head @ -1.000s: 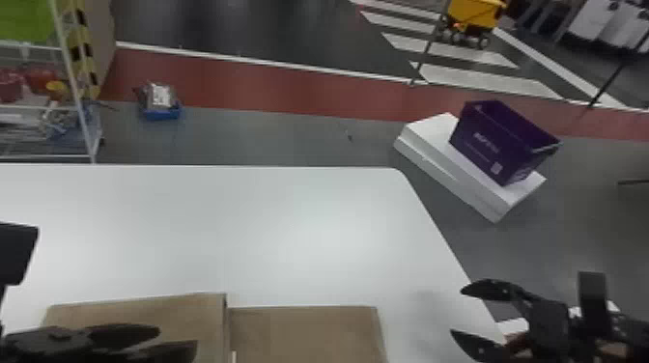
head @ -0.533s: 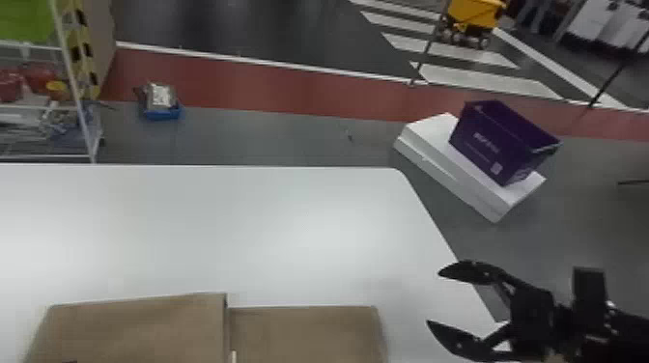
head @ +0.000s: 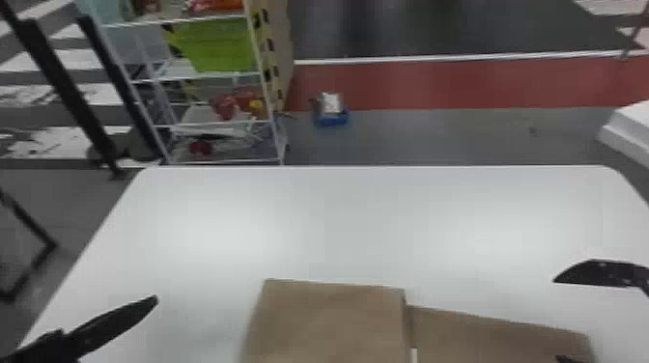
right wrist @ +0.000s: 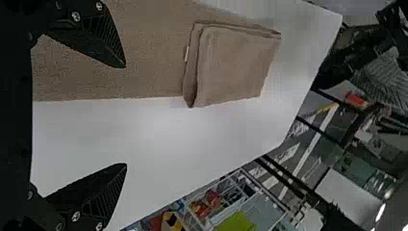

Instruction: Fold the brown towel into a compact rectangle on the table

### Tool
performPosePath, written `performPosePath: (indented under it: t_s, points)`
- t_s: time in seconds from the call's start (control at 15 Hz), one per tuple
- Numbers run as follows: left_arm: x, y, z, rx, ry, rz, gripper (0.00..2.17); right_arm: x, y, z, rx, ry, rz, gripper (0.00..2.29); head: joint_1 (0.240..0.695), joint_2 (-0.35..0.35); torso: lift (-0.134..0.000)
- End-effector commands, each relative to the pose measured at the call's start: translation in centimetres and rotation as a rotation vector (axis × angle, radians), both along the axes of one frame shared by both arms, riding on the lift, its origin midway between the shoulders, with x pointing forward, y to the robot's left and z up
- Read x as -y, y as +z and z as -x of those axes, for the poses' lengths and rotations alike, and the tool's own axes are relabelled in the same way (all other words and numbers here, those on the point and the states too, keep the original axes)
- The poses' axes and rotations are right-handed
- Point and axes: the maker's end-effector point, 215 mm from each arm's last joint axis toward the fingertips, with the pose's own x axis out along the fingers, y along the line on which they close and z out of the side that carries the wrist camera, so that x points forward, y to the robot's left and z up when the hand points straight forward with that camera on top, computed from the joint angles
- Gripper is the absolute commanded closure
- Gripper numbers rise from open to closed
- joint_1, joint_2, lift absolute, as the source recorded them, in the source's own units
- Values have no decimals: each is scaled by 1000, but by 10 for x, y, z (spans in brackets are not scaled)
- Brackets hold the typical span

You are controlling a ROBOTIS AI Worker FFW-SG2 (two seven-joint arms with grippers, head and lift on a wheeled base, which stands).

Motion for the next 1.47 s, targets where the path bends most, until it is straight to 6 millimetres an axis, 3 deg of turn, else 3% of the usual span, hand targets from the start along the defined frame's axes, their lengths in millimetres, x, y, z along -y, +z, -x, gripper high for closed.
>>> performPosePath:
  t_s: [0.0, 0.13, 0.2, 0.27, 0.4, 0.67, 0.93, 1.13, 1.2, 1.4]
  points:
    - [-24, 10, 4, 41, 56, -2, 26, -34, -9, -3, 69, 150, 156, 167, 695, 257, -123]
    - [-36, 16, 10, 53, 83, 1, 29, -50, -21, -8, 84, 210, 243, 171, 695, 329, -123]
    - [-40, 18, 13, 56, 92, 0, 36, -57, -37, -12, 85, 239, 296, 171, 695, 350, -123]
    - [-44, 20, 15, 58, 99, -4, 39, -63, -46, -18, 93, 260, 326, 171, 695, 350, -123]
    - [-48, 20, 20, 53, 108, -2, 66, -86, -48, -28, 109, 295, 306, 218, 695, 350, -123]
    - [-43, 23, 26, 50, 96, -7, 76, -134, -73, -7, 153, 460, 371, 218, 695, 350, -123]
    - [-45, 24, 30, 50, 102, -10, 76, -147, -89, -11, 161, 486, 377, 282, 695, 350, -123]
    - [-45, 26, 30, 50, 101, -16, 76, -153, -99, -27, 153, 496, 398, 299, 695, 350, -123]
    - [-45, 26, 30, 50, 101, -16, 76, -156, -102, -32, 150, 504, 412, 397, 695, 350, -123]
    - [-46, 25, 30, 47, 103, -17, 80, -173, -107, -37, 134, 516, 402, 404, 695, 350, -123]
